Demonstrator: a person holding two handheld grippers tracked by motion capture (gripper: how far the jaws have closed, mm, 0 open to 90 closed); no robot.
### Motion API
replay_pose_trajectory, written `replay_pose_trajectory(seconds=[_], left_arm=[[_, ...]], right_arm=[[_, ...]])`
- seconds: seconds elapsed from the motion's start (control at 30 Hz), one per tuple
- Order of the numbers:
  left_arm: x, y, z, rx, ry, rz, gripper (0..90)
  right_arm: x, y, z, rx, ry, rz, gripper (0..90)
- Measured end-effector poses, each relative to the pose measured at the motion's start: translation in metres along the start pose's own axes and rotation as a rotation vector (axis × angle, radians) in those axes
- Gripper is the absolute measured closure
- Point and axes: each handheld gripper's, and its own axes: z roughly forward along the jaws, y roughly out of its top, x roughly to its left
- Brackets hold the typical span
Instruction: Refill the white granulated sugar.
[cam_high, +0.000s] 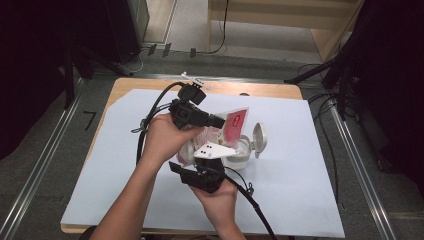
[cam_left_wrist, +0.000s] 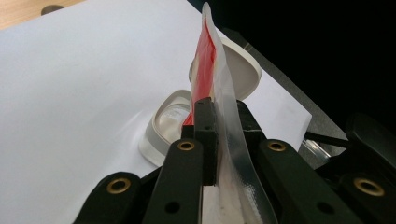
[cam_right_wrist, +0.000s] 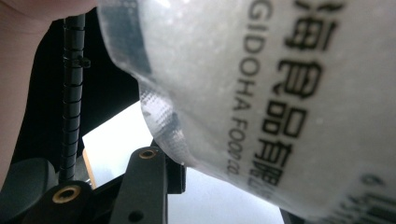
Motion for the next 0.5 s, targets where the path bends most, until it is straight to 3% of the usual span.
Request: replay_pose_trajectory(seconds=[0.3, 0.5], left_arm=[[-0.0034, -0.0002, -0.001, 0.023, 0.006, 0.008, 84.1], [-0.0035, -0.0002, -0.0008, 0.011, -0.009, 0.001, 84.0]], right_arm=[[0.0031, -0.0017, -0.0018, -0.003, 0.013, 0.009, 64.0], [0.0046, -0.0009, -0.0033, 0.002, 0.012, 0.009, 63.9]])
